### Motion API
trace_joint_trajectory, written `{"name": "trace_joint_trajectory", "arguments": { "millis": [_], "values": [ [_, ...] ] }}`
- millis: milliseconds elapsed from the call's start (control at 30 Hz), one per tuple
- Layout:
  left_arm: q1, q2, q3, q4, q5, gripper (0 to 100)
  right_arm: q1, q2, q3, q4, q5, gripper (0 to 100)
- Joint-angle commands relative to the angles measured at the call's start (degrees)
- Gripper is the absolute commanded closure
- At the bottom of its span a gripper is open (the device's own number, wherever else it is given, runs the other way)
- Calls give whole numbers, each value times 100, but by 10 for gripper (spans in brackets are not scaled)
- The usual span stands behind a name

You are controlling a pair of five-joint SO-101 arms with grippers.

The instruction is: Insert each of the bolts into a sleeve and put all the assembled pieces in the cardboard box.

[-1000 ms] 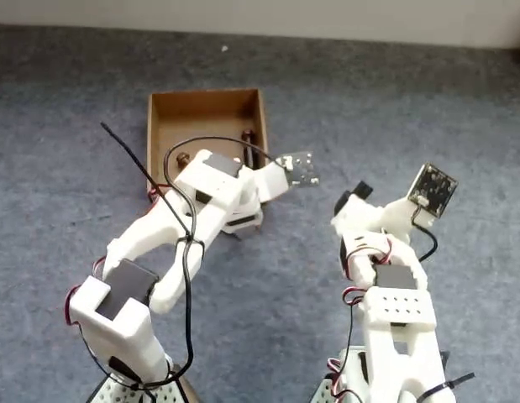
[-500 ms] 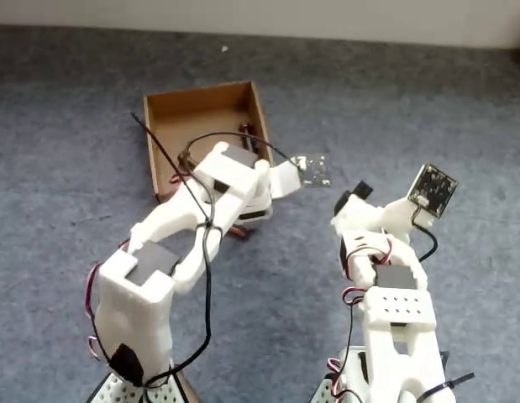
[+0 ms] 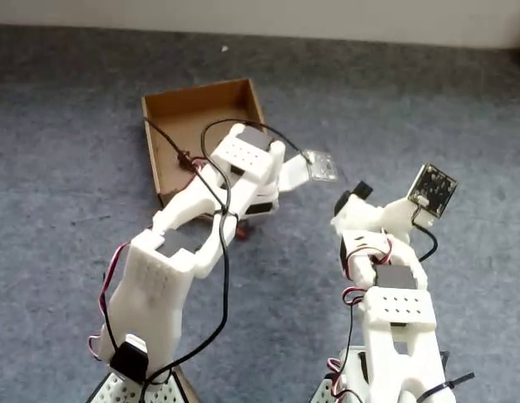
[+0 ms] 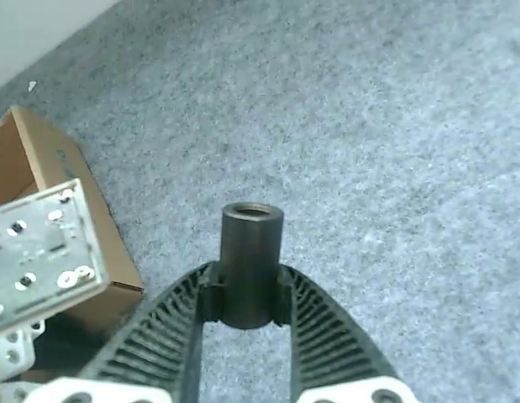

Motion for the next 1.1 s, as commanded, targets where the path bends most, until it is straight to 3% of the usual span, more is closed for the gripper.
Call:
{"name": "trace_joint_trajectory", "arguments": {
  "millis": [0,467,533,733,833,1067],
  "values": [
    [66,-75,-620,589,404,995,57,-154,-40,-110,-26,992],
    [75,-84,-2484,1776,1319,995,40,-207,-40,-101,0,992],
    [66,-136,-2642,1785,1495,995,-84,-207,-31,-101,343,993],
    [84,-1042,-2624,1785,1609,995,-356,-215,127,-110,668,993],
    [57,-1560,-2598,1793,2101,995,-462,-215,163,-110,677,993],
    [233,-3354,-1429,1767,2523,995,-813,-215,180,-101,888,993]
  ]
}}
